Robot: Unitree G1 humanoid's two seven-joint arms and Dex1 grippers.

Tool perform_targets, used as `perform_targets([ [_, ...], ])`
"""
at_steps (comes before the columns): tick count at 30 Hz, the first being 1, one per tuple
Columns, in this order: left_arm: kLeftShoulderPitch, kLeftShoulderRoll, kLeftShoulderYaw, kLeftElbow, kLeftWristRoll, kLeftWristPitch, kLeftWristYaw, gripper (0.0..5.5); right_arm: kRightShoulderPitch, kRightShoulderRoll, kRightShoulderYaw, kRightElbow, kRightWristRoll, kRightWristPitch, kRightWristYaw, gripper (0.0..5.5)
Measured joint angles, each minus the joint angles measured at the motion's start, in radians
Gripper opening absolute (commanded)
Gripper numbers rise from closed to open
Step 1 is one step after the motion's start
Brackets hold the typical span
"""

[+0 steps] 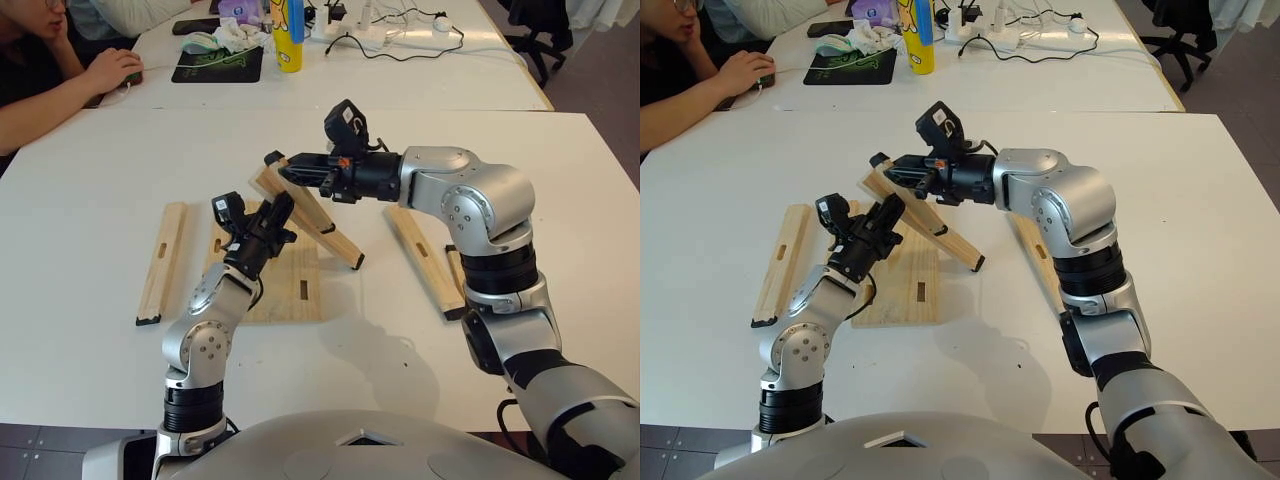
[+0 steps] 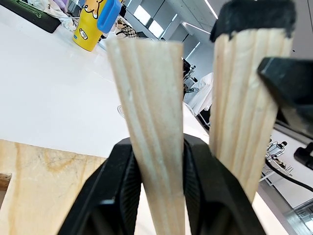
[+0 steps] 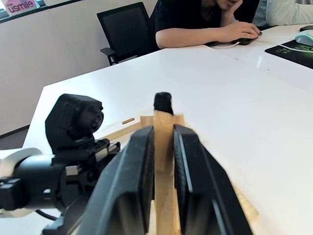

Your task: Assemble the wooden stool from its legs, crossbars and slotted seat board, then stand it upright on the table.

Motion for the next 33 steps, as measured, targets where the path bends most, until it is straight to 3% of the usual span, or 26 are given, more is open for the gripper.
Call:
perform_targets([
  [9, -0.033, -0.057, 0.128, 0.017, -0.175, 0.076, 0.084, 1.04, -0.03, 0.169, -0.347, 0.098, 0.058, -0.229, -0.286, 0.43],
  [14, -0.069, -0.052, 0.102, 0.024, -0.177, 0.122, 0.092, 1.04, 0.0, 0.376, -0.343, 0.125, 0.063, -0.301, -0.436, 0.43],
  [24, -0.119, -0.026, 0.026, -0.048, -0.161, 0.143, 0.072, 1.04, -0.051, 0.391, -0.344, 0.461, -0.003, -0.55, -0.701, 0.43],
  [33, -0.119, -0.027, 0.02, -0.045, -0.12, 0.123, 0.072, 1.04, -0.063, 0.392, -0.362, 0.45, 0.231, -0.287, -0.833, 0.43],
])
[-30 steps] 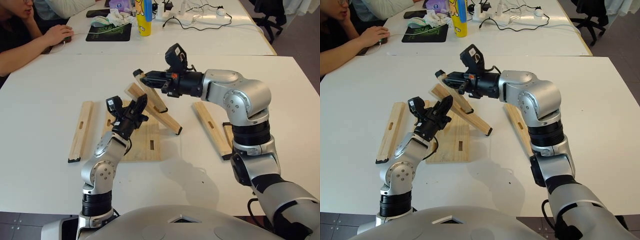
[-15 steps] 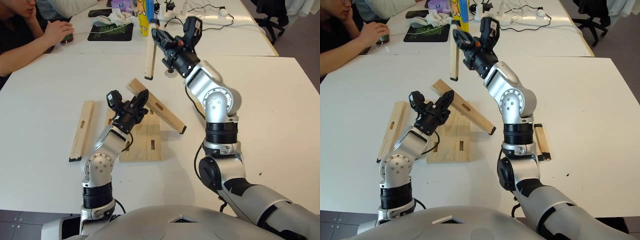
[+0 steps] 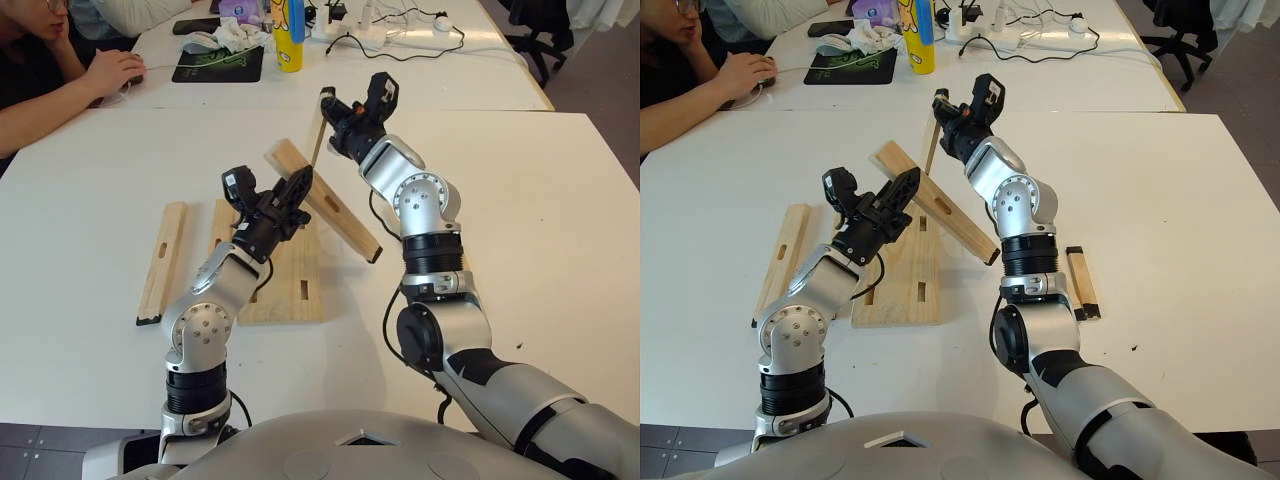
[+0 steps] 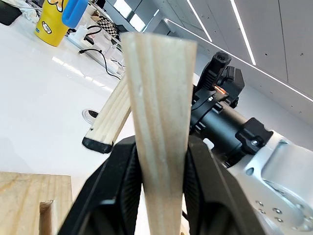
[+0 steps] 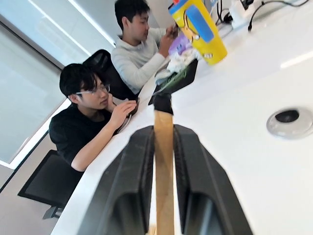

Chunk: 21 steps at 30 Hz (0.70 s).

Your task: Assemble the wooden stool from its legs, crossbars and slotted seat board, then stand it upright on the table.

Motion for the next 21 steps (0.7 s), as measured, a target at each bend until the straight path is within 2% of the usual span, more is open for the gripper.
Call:
perform_targets([
  [9, -0.001, 0.033, 0.018, 0.063, 0.153, -0.073, -0.001, 1.04, 0.001, 0.0, -0.005, -0.112, 0.14, 0.177, -0.156, 0.43],
  [21, -0.038, 0.04, 0.093, 0.111, 0.293, -0.194, 0.029, 1.04, 0.002, 0.0, -0.003, -0.139, 0.18, 0.252, -0.194, 0.43],
])
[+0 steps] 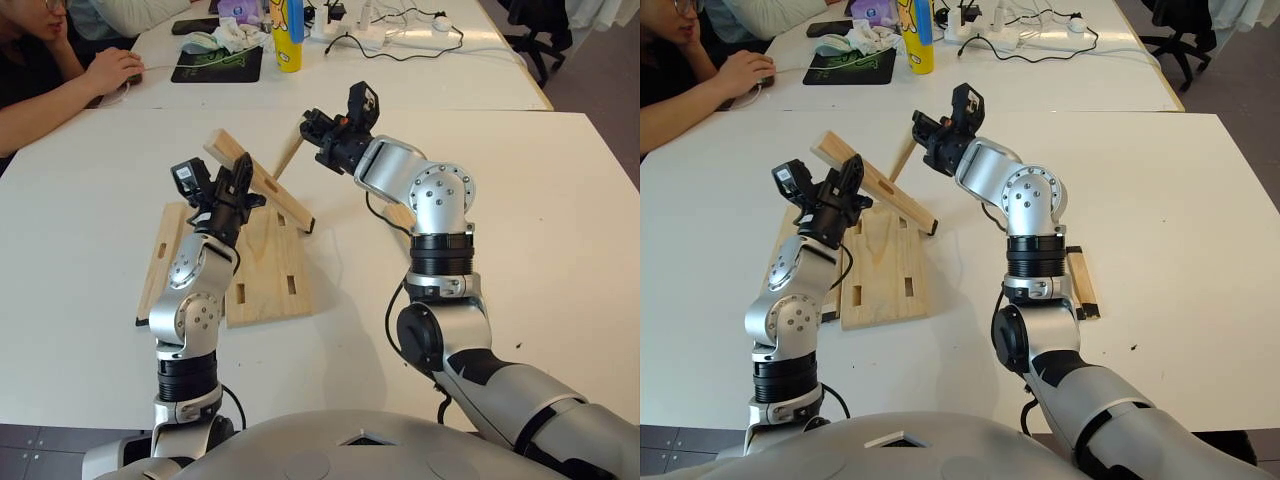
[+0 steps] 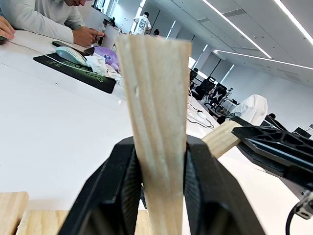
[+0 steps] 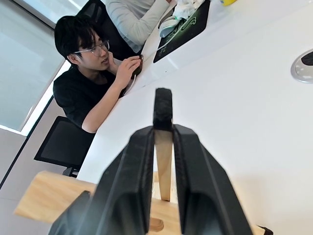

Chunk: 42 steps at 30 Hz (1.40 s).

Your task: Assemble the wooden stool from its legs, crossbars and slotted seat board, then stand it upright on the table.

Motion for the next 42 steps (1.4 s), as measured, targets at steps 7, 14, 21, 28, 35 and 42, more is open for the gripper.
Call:
perform_targets([
  [7, -0.008, -0.006, 0.011, 0.006, 0.007, 0.0, -0.002, 1.04, 0.001, -0.001, -0.005, -0.028, 0.017, 0.055, 0.006, 0.43],
  [14, -0.025, -0.029, 0.058, 0.01, -0.023, 0.016, 0.012, 1.04, -0.004, -0.06, 0.069, -0.058, -0.111, -0.058, 0.164, 0.43],
  [21, -0.031, -0.047, 0.126, 0.022, -0.132, 0.088, 0.033, 1.04, -0.019, -0.306, 0.192, -0.149, -0.231, -0.244, 0.637, 0.43],
  [28, -0.033, -0.072, 0.217, 0.082, -0.336, 0.232, 0.104, 1.04, -0.016, -0.51, 0.273, -0.233, -0.229, -0.321, 1.143, 0.43],
  [35, -0.035, -0.072, 0.231, 0.098, -0.4, 0.284, 0.142, 1.04, 0.035, -0.594, 0.332, -0.213, -0.246, -0.34, 1.372, 0.43],
  [42, -0.031, -0.07, 0.207, 0.084, -0.403, 0.29, 0.137, 1.04, 0.106, -0.528, 0.342, -0.149, -0.293, -0.342, 1.33, 0.43],
])
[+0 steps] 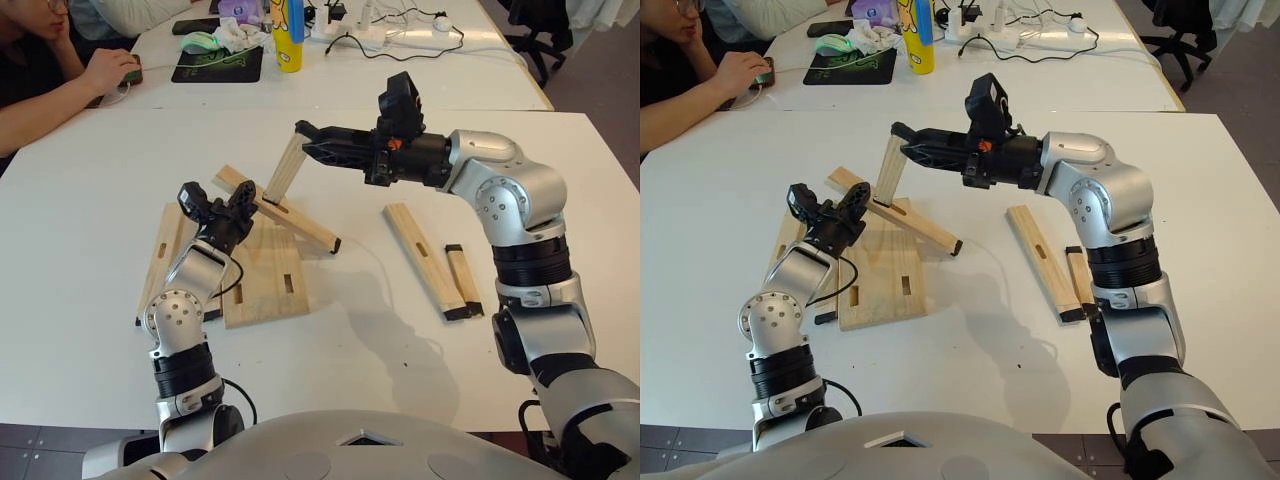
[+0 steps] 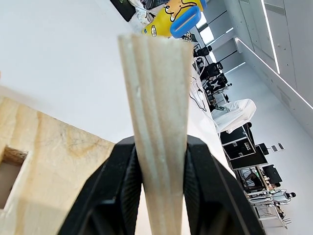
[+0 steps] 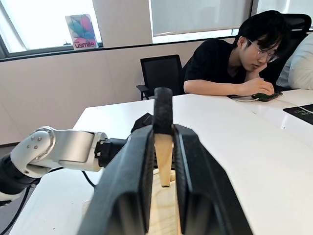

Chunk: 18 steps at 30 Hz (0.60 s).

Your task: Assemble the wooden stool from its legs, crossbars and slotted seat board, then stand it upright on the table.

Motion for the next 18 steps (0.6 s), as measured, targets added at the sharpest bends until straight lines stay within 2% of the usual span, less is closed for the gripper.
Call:
perform_targets([
  [18, 0.02, 0.004, -0.021, 0.007, 0.017, -0.02, -0.032, 1.04, 0.061, 0.036, 0.002, 0.127, -0.132, -0.122, 0.001, 0.43],
])
